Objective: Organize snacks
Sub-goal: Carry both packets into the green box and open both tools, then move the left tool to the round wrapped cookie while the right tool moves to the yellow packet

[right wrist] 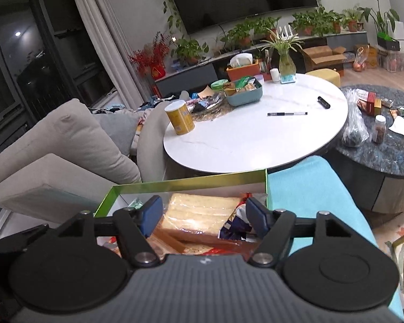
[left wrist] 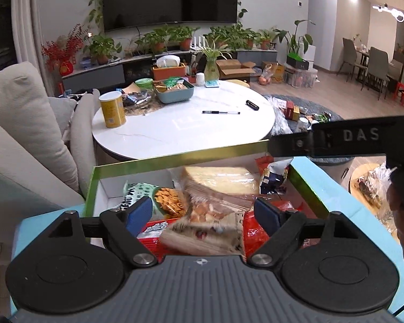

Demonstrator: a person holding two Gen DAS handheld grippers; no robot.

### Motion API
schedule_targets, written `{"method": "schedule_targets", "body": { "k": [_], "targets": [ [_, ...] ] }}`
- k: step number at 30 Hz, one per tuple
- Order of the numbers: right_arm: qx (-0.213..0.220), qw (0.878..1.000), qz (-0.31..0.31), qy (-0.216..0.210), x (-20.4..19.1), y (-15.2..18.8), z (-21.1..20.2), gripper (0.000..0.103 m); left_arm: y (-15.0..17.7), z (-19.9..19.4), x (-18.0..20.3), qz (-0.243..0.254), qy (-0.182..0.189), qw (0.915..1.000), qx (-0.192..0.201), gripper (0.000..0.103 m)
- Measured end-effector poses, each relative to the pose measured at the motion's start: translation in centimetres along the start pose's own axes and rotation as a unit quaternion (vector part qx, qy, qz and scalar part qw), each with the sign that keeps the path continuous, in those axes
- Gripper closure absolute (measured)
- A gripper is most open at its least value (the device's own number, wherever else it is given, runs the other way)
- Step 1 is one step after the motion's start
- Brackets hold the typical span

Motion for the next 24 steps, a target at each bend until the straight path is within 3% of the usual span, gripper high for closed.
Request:
{"method": "schedule_targets", "body": {
  "k": [10,24],
  "targets": [
    [0.0,1.0,0.008,-0.019,-1.8,0.5,-2.6,0.021,0.5,-3.5,-2.1,-0.016,-0.02,0.9995,0.016,0.018],
    [0.021,0.998,-0.013,-0.052,-7.6,1.7,-8.8,0.021,2.9,-11.1,-6.1,-0.058,-0.056,0.9961,0.037,0.014]
  ]
}}
Point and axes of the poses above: each gripper's, at about its wrist camera, not at the fingertips, and z roughly the way its jaws point, x to its right, y to its underside, the point moved 10 cm from there along z, roughly the way its jaws point, and after that the axes turned 12 degrees about -y, right-handed, at the moved point
